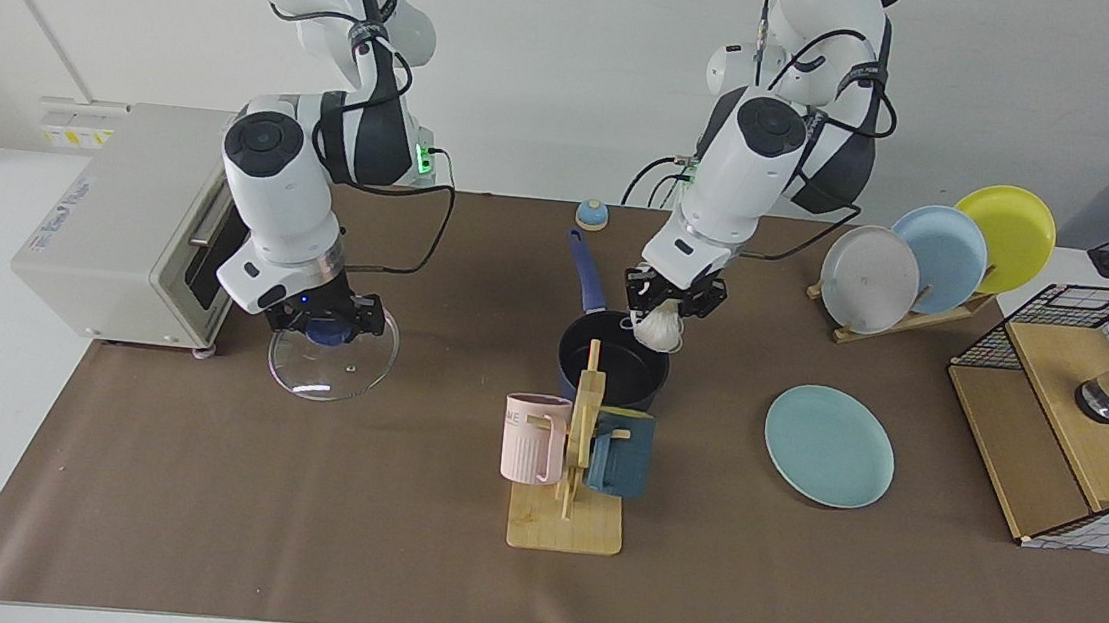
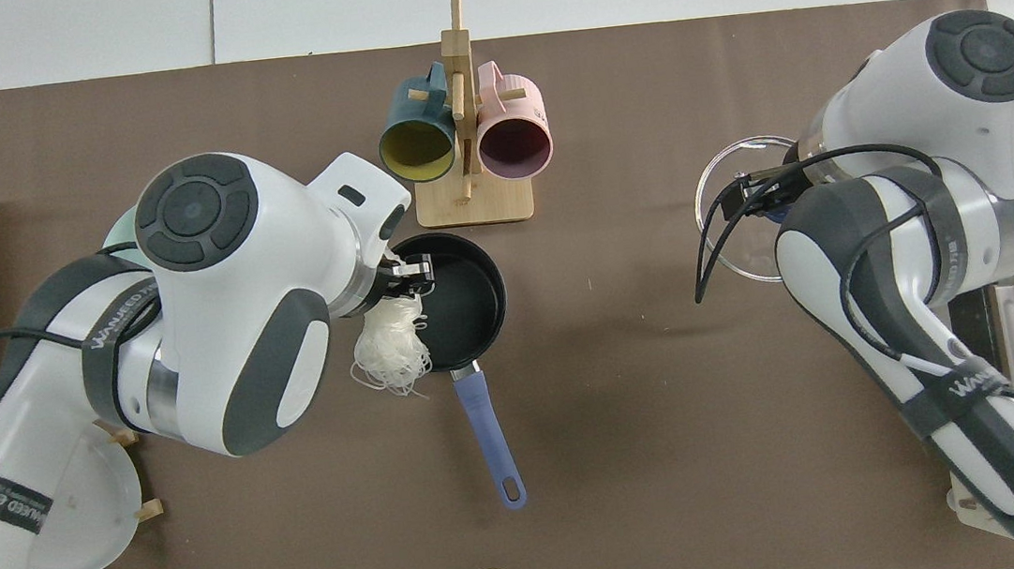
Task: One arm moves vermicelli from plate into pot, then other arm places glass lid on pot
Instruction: 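Carry the vermicelli with the left gripper over the black saucepan, then open the left gripper to drop the vermicelli into the saucepan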
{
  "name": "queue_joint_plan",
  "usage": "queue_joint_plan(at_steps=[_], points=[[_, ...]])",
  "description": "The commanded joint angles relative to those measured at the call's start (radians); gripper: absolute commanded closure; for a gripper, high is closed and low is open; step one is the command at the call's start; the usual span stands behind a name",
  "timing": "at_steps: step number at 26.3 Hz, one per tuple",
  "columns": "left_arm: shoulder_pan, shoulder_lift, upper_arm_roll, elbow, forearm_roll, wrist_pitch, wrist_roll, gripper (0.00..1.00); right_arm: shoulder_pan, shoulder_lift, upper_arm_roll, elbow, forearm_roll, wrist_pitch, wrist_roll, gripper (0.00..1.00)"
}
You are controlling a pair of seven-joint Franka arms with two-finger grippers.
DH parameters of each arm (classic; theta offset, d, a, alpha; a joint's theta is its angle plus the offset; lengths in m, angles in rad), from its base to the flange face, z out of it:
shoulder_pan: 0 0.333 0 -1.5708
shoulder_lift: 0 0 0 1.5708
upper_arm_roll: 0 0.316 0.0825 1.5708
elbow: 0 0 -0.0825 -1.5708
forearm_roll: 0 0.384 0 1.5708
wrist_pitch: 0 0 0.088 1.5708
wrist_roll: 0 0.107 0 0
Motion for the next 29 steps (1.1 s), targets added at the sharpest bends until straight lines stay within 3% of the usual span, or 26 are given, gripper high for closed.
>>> queue_joint_plan(at_steps=[1,7,14,25,29], points=[[-0.033,0.029,0.004,-0.023,-0.015,0.075,-0.007,1.00,-0.008,-0.057,0.005,-0.029,0.045,-0.036,-0.012,0.97],[-0.073,0.125,0.004,-0.021,-0.004,0.200,-0.056,1.00,-0.009,-0.123,0.005,-0.110,0.045,-0.028,-0.012,0.97],[-0.065,0.159,0.004,-0.021,-0.001,0.210,-0.057,1.00,-0.006,-0.184,0.005,-0.218,0.061,0.030,-0.010,0.97],[-0.060,0.202,0.009,-0.028,0.007,0.245,-0.056,1.00,-0.002,-0.186,0.005,-0.218,0.074,0.038,-0.004,0.97],[-0.056,0.205,0.012,-0.034,0.028,0.245,-0.054,0.88,0.000,-0.186,0.020,-0.215,0.075,0.039,0.008,0.97]])
